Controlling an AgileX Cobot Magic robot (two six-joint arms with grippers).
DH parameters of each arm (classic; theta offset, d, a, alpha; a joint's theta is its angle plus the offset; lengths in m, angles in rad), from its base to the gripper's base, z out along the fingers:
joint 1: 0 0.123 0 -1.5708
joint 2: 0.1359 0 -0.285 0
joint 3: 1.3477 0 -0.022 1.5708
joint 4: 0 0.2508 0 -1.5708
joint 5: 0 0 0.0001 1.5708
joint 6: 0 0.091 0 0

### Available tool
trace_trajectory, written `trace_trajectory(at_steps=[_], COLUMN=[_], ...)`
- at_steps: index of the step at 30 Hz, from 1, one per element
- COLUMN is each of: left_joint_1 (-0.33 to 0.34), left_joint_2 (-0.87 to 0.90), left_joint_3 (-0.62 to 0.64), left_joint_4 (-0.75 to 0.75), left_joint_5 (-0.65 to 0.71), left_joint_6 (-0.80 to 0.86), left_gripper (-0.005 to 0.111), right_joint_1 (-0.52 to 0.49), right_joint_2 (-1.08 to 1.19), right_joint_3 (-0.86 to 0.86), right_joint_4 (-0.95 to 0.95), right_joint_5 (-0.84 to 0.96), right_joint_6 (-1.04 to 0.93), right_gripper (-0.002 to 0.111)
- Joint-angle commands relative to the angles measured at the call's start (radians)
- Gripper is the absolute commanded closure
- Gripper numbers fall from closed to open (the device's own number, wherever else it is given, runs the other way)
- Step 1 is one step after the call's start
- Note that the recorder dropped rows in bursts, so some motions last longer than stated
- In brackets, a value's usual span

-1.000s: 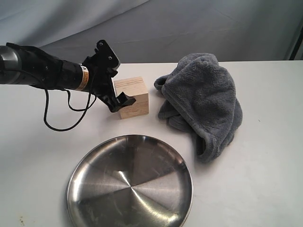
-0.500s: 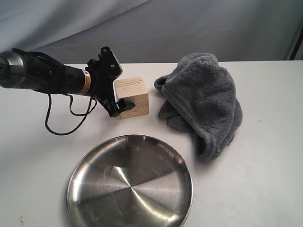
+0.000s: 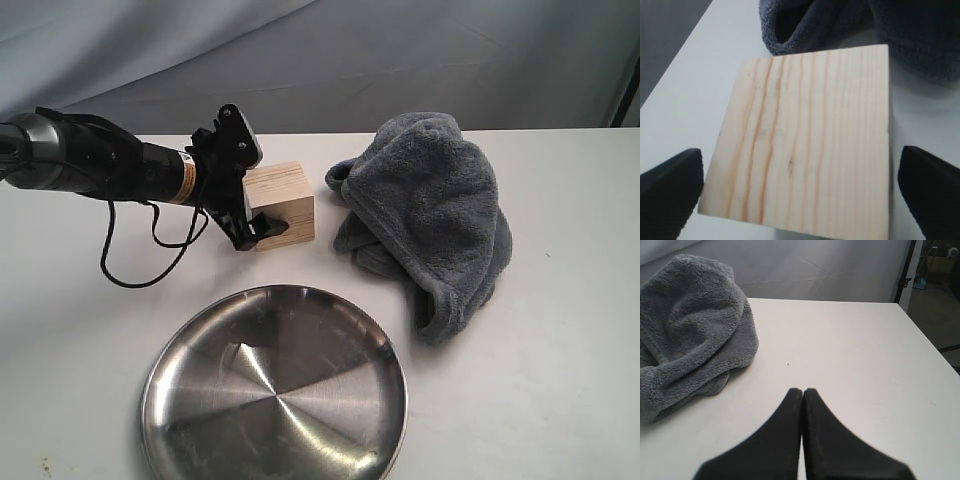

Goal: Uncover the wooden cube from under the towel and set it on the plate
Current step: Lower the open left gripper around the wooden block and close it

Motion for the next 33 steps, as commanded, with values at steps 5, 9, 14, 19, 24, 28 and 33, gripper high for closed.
trace_trajectory(at_steps=[5,9,14,19,24,28,33], left_joint_1=[0.001,0.001,0.001,0.001,0.001,0.001,0.001], left_joint_2=[0.002,0.002,0.002,0.002,0.002,0.012,0.042], left_joint_3=[-0.011,-0.013,-0.013,-0.013,-0.013,-0.013,-0.013], left_joint_4=[-0.094,-0.108,-0.114,-0.108,-0.082,-0.029,-0.025], left_joint_5=[0.015,0.015,0.015,0.015,-0.005,-0.035,-0.019], left_joint_6=[-0.016,-0.016,-0.099,-0.212,-0.298,-0.356,-0.357], left_gripper=[0.002,0.002,0.002,0.002,0.002,0.002,0.015], right_joint_1=[-0.005,-0.005,-0.005,-0.005,-0.005,-0.005,-0.005], right_joint_2=[-0.004,-0.004,-0.004,-0.004,-0.004,-0.004,-0.004], right_joint_3=[0.004,0.004,0.004,0.004,0.004,0.004,0.004], right_joint_4=[0.0,0.0,0.0,0.0,0.0,0.0,0.0], right_joint_5=[-0.003,-0.003,-0.003,-0.003,-0.003,-0.003,-0.003], right_joint_6=[0.008,0.008,0.008,0.008,0.008,0.008,0.008], right_gripper=[0.108,0.108,0.108,0.108,0.108,0.108,0.108])
